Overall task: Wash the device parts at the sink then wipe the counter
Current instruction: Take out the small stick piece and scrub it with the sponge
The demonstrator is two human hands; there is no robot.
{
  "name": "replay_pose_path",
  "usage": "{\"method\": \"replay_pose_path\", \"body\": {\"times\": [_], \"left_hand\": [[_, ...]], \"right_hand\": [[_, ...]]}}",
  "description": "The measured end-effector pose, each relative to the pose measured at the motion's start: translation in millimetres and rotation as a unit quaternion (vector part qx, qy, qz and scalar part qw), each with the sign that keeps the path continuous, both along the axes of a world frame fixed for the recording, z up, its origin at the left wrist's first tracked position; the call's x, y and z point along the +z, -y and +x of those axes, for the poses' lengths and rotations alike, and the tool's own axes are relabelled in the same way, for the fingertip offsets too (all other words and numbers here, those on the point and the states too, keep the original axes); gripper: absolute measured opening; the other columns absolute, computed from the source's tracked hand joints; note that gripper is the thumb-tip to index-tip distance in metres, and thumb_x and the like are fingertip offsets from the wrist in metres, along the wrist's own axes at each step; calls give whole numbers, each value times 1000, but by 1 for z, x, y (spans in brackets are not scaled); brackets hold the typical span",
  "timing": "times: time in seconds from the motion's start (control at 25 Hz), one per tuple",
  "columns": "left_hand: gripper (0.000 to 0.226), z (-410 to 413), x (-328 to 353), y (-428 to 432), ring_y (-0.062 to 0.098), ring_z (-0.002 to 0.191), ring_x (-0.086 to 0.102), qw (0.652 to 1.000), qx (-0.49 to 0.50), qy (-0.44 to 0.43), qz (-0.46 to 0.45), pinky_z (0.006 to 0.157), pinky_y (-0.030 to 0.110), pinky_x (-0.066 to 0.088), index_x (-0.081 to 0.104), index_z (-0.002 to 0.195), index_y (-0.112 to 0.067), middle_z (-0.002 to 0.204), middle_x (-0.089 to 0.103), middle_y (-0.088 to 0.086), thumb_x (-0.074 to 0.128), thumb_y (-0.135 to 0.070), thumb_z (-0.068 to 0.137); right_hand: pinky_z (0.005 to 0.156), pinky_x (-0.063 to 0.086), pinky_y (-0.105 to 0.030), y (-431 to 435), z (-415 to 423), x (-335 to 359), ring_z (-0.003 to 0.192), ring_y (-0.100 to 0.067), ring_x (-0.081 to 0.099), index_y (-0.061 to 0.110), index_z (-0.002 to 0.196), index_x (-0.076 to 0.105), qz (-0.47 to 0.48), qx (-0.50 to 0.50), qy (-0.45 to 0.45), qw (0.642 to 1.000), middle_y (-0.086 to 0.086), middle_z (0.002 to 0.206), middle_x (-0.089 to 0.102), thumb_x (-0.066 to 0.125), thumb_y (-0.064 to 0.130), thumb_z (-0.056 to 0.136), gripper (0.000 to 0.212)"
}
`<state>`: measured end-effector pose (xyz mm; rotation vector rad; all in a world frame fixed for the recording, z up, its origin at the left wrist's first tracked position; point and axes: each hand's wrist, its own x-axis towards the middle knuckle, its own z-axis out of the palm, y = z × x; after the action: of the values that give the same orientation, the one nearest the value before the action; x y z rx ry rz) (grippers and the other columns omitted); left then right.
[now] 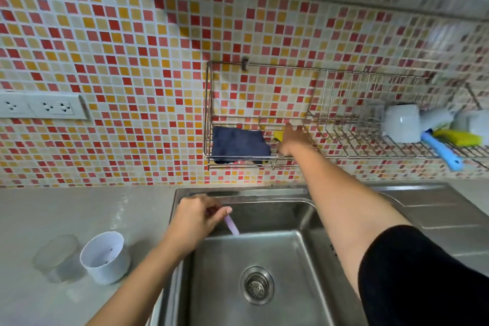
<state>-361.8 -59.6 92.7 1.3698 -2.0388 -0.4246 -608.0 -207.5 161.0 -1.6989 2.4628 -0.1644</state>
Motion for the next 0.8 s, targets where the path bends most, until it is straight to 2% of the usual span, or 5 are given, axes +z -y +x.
{"method": "replay_pose_path", "body": {"times": [0.08, 0.2, 0.4, 0.56, 0.8], "left_hand": [[23, -9, 2, -5, 10, 58, 58, 998, 48, -31, 17, 55, 21, 43, 74, 75, -20, 63, 65, -3, 65, -40, 83], [30, -23, 1, -10, 16, 55, 52, 949, 149, -239, 141, 56, 28, 39, 69, 63, -17, 53, 59, -3, 66, -39, 84], [19, -53, -7, -19, 8, 45, 49, 714, 177, -562, 377, 44, 17, 36, 61, 68, -12, 46, 56, -2, 65, -17, 86], [16, -70, -15, -33, 2, 32, 52, 616, 130, -599, 496, 33, 8, 37, 58, 75, -10, 42, 57, -1, 55, -12, 91], [22, -78, -6, -44, 5, 32, 54, 558, 67, -581, 589, 32, 11, 41, 60, 74, -1, 44, 60, 5, 53, -12, 92]], "right_hand": [[109, 29, -48, -14, 1, 9, 134, -40, 27, 15, 147, 16, -91, 22, -4, 996, -20, 149, 25, 47, 32, 93, 64], [101, 33, -49, -59, 4, 17, 124, -39, 37, 16, 143, 29, -295, 90, -14, 951, -21, 140, 36, 40, 34, 93, 54], [89, 45, -43, -178, 27, -42, 103, -33, 52, 15, 141, 32, -421, 210, 13, 882, -17, 131, 37, 36, 31, 91, 53], [83, 49, -45, -221, 29, -94, 98, -33, 49, 15, 141, 27, -392, 230, -82, 887, -15, 130, 30, 39, 31, 89, 56], [73, 52, -40, -238, 13, -111, 95, -31, 41, 17, 137, 32, -373, 226, -174, 883, -12, 129, 34, 39, 30, 84, 56]]}}
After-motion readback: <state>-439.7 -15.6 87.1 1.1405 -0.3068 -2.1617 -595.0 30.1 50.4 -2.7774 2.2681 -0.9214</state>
